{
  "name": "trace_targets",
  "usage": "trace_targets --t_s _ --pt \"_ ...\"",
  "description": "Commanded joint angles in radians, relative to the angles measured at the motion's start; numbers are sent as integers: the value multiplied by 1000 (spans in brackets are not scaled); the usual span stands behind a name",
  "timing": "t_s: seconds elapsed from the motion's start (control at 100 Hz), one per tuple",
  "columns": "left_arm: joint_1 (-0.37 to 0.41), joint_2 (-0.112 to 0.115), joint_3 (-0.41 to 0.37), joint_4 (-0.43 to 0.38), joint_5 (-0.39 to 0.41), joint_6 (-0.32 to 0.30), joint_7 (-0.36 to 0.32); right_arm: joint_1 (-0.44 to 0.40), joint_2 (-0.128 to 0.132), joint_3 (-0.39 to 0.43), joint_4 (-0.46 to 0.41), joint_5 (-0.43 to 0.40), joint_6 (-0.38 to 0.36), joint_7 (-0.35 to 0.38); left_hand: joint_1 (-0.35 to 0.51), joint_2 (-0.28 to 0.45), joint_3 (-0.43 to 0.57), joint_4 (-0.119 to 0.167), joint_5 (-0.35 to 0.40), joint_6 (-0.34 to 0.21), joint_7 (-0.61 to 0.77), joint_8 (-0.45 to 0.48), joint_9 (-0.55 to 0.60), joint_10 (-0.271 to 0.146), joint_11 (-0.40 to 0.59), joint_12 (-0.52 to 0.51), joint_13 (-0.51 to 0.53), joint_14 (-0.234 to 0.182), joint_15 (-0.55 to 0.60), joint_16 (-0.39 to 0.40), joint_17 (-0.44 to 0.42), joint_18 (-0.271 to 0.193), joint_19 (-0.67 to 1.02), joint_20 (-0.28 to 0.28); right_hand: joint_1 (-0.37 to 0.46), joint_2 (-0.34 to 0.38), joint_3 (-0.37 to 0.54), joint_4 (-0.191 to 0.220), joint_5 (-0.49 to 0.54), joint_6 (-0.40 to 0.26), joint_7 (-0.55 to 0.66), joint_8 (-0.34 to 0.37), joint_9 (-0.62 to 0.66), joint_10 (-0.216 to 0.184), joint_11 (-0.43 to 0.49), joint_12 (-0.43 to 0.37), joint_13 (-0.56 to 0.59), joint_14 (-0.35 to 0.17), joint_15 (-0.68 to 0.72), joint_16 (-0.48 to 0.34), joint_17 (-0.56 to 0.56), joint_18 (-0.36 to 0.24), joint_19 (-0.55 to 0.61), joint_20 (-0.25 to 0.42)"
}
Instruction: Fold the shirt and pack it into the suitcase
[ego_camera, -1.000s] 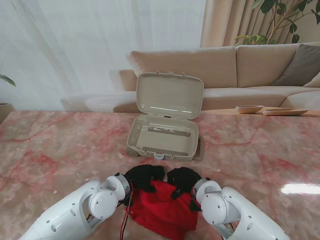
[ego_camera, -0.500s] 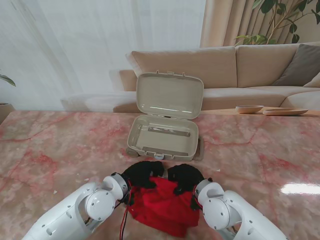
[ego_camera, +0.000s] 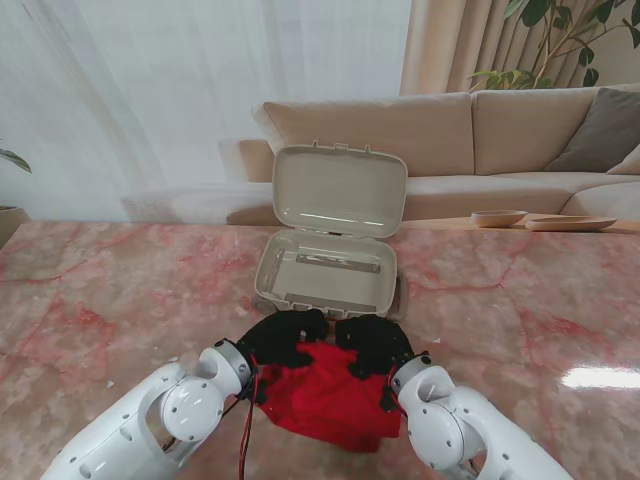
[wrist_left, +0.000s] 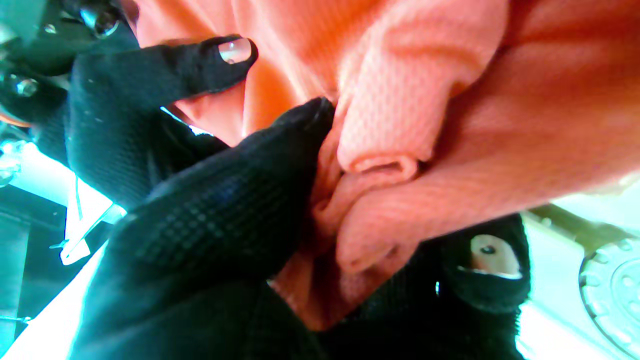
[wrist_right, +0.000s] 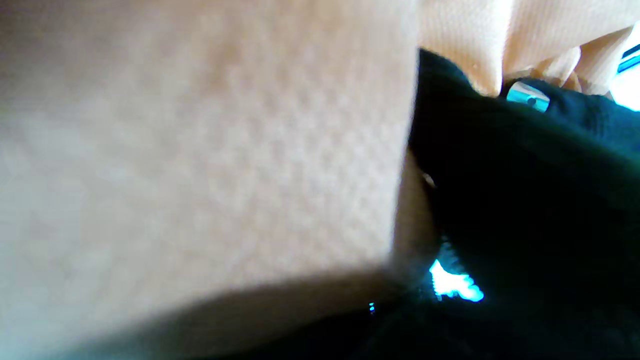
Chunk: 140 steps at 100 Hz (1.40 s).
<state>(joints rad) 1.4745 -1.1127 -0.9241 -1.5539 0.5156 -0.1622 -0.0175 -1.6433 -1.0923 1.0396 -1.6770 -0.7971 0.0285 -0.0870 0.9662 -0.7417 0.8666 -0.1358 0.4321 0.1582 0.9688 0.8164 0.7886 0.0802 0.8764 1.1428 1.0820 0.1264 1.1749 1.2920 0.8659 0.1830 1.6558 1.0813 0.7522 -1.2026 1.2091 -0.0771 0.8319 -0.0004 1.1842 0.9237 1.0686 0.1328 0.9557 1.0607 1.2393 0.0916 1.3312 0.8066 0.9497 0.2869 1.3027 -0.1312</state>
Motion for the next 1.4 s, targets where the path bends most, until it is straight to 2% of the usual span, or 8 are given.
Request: trace_targets --t_s 0.0,0.32,0.34,0.37,0.39,0.44,0.48,1.39 --pt "-3 1 -12 -21 9 -3 9 -2 -3 8 -21 -14 -3 -3 56 21 214 123 16 -30 20 18 71 -34 84 20 59 -101 61 15 40 -40 106 -4 145 -20 193 123 32 -65 32 14 50 3 59 15 69 -118 31 28 -7 22 -12 -34" --pt "-56 -2 -39 -66 29 17 7 28 -2 42 -79 -55 -1 0 58 19 214 128 16 -30 20 18 72 -34 85 25 62 -111 59 19 50 -43 102 -4 151 -41 211 139 58 -83 35 20 66 3 58 25 68 -116 49 41 -12 33 -12 -43" --pt "-60 -3 -39 -67 28 18 6 31 -2 44 -82 -56 0 3 58 19 214 128 16 -30 20 18 72 -34 85 25 63 -110 59 19 50 -43 102 -4 151 -43 212 140 59 -85 34 22 67 3 57 26 68 -117 49 41 92 -68 92 62" --pt "-66 -3 -40 -69 27 21 5 35 -2 47 -85 -58 -1 4 58 19 216 129 18 -30 20 19 72 -34 85 25 64 -112 59 20 53 -41 102 -4 151 -44 214 140 63 -88 32 31 67 1 56 29 67 -119 51 40 197 -169 457 597" --pt "-70 -3 -40 -71 26 23 3 38 -3 49 -87 -59 -1 4 58 18 216 129 21 -32 21 19 72 -34 84 25 64 -113 59 20 53 -41 102 -3 151 -44 216 141 65 -93 34 37 68 1 56 31 67 -121 52 39 199 -188 488 773" --pt "-81 -4 -39 -72 24 26 2 47 -3 53 -92 -58 0 10 56 17 216 130 27 -37 26 22 72 -34 84 26 65 -114 58 21 55 -41 101 -3 152 -48 221 141 72 -102 39 52 69 1 57 33 67 -123 55 39 -10 29 -11 75" --pt "-91 -5 -38 -73 23 29 0 54 -3 56 -95 -58 0 14 57 17 217 130 28 -41 35 29 73 -34 83 26 66 -112 57 22 55 -41 100 -2 154 -51 226 138 75 -103 38 59 68 3 58 35 67 -122 56 38 -4 41 13 -32" --pt "-325 -23 -19 -10 -27 171 -60 356 -32 -15 -16 60 74 49 87 11 202 114 170 -196 225 158 87 -3 52 51 56 -65 49 34 29 4 89 39 158 -35 238 84 75 -117 36 112 37 12 66 51 67 -111 38 27 39 35 20 22"
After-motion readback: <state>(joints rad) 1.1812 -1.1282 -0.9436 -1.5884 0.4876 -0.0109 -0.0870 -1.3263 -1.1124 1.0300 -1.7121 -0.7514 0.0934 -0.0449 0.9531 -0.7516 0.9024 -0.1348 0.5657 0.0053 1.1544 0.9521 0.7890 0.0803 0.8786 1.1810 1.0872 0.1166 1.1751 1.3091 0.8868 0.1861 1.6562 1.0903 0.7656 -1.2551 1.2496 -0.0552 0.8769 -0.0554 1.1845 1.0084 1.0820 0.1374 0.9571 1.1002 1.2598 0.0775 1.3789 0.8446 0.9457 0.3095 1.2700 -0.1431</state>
